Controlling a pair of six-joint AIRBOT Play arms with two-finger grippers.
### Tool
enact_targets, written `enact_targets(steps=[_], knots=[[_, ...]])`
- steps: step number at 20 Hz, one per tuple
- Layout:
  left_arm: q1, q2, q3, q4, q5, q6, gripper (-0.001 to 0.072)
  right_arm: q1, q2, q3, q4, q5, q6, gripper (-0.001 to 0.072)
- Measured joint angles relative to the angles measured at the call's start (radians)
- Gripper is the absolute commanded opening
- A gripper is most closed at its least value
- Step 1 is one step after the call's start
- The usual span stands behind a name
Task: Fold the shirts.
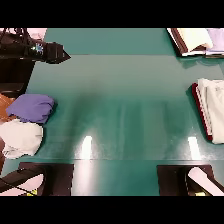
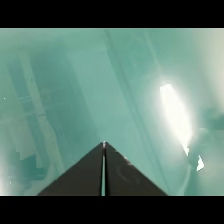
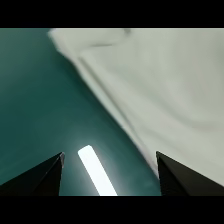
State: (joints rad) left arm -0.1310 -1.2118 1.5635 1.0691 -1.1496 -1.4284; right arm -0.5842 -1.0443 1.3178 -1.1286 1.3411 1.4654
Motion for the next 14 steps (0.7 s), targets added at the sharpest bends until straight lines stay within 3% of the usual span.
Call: enact_targets(steps=[2, 4, 5, 6, 7, 8, 14], knots=[[0.000, 0.000, 0.000, 0.000, 0.006, -0.001, 0.0025, 0.136, 0.000, 0.043, 0.058, -0.012, 0.000, 0.0569], [0.000, 0.000, 0.000, 0.000, 0.011, -0.002, 0.0025, 0.281, 0.000, 0.079, 0.090, -0.035, 0.000, 0.0551], [0.000, 0.000, 0.000, 0.000, 0.011, -0.002, 0.0025, 0.348, 0.000, 0.094, 0.100, -0.048, 0.000, 0.0463], [0.000, 0.000, 0.000, 0.000, 0.012, -0.002, 0.0025, 0.417, 0.000, 0.108, 0.109, -0.063, 0.000, 0.0238], [0.000, 0.000, 0.000, 0.000, 0.012, -0.003, 0.0025, 0.481, 0.000, 0.121, 0.114, -0.075, 0.000, 0.0077], [0.000, 0.000, 0.000, 0.000, 0.012, -0.003, 0.0025, 0.534, 0.000, 0.130, 0.118, -0.083, 0.000, 0.0015], [0.000, 0.000, 0.000, 0.000, 0.013, -0.004, 0.0025, 0.723, 0.001, 0.153, 0.128, -0.105, 0.000, 0.0016]])
